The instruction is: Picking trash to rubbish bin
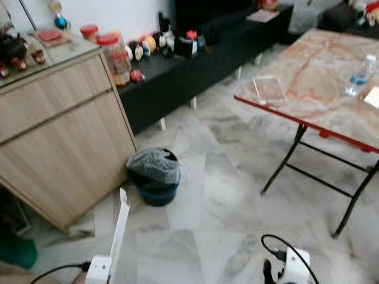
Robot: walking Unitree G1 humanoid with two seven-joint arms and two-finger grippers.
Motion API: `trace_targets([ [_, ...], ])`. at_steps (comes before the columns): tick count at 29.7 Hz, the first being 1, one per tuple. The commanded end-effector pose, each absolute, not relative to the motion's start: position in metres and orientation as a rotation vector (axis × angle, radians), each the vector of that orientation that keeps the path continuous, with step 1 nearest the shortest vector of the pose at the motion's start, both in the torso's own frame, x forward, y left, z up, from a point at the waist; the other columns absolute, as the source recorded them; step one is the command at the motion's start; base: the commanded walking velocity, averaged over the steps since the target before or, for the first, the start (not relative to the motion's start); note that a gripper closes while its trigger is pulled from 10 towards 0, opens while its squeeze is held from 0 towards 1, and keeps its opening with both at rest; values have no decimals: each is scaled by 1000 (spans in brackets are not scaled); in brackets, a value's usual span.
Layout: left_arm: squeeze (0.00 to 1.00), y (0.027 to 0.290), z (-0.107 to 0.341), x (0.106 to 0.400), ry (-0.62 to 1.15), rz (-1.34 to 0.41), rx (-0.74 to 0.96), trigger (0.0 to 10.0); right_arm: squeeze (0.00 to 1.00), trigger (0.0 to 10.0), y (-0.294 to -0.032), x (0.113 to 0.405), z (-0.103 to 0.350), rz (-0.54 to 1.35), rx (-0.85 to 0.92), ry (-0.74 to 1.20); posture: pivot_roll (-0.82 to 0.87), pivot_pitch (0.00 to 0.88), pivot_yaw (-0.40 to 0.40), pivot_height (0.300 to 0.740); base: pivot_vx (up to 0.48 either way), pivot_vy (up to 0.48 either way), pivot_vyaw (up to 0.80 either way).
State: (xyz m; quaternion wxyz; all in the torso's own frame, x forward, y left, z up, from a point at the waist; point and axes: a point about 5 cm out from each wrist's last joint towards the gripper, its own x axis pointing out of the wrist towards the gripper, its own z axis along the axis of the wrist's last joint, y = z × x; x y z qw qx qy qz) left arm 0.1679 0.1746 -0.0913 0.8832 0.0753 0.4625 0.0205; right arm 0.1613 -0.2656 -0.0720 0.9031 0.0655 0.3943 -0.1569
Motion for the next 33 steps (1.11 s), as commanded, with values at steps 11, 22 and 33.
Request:
trace_targets([
  [11, 0, 175, -93, 165, 978, 51, 164, 10000, 0, 10000, -267, 156, -74, -321, 119, 840, -175, 71, 37, 740, 472, 0, 236],
  [22, 0, 174, -92, 166, 974, 48, 164, 10000, 0, 10000, -269, 157, -73, -335, 125, 834, -174, 64, 36, 740, 474, 0, 0],
  [33, 0, 174, -90, 170, 963, 54, 157, 10000, 0, 10000, -268, 159, -73, -333, 123, 831, -169, 80, 31, 740, 474, 0, 0],
])
